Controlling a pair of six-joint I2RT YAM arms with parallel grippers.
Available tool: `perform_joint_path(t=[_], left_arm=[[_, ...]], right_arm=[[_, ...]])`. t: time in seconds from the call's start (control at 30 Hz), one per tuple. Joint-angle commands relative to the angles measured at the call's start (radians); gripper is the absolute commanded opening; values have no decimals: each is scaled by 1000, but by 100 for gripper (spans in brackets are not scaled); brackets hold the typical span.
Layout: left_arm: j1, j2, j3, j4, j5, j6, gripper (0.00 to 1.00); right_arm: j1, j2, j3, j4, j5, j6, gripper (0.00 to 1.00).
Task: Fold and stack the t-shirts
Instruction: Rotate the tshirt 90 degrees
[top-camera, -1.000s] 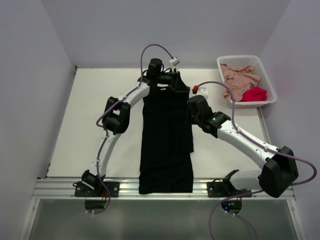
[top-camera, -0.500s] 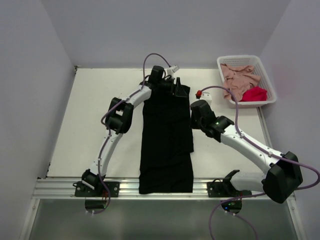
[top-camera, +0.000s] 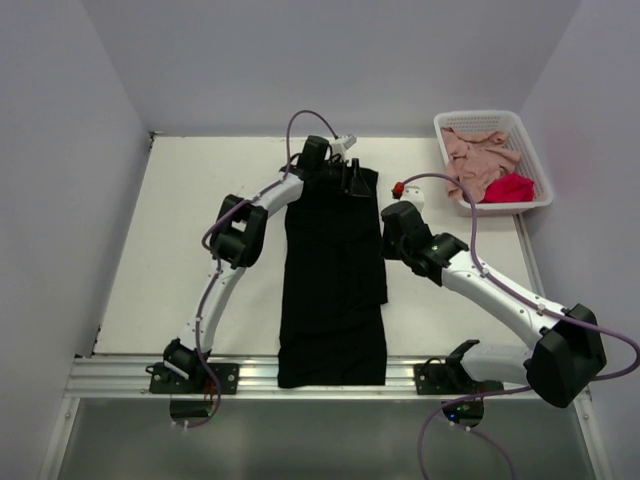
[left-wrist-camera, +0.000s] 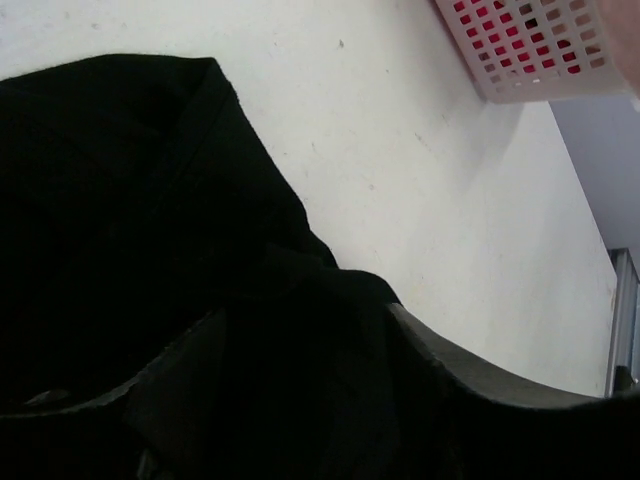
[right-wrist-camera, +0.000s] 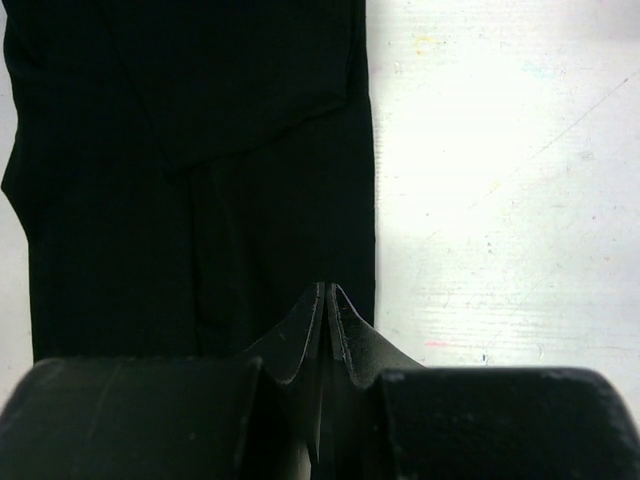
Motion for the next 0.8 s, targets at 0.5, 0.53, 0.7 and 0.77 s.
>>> perform_joint_path(t=[0.5,0.53,0.7,0.77], left_arm=[[5,-97,-88,179,-172,-19,25],[6,-89,-86,187,-180,-25,12],[9,-68,-80,231,-201,-42,0],[11,-55,-67,241,-212,-48,0]], right_arm=[[-4,-52,-25,-6,45,7,1],[-3,-55,-26,-6,45,7,0],[-4,-64,-29,-13,48,2,0],[-4,-71,-31,-17,48,0,0]])
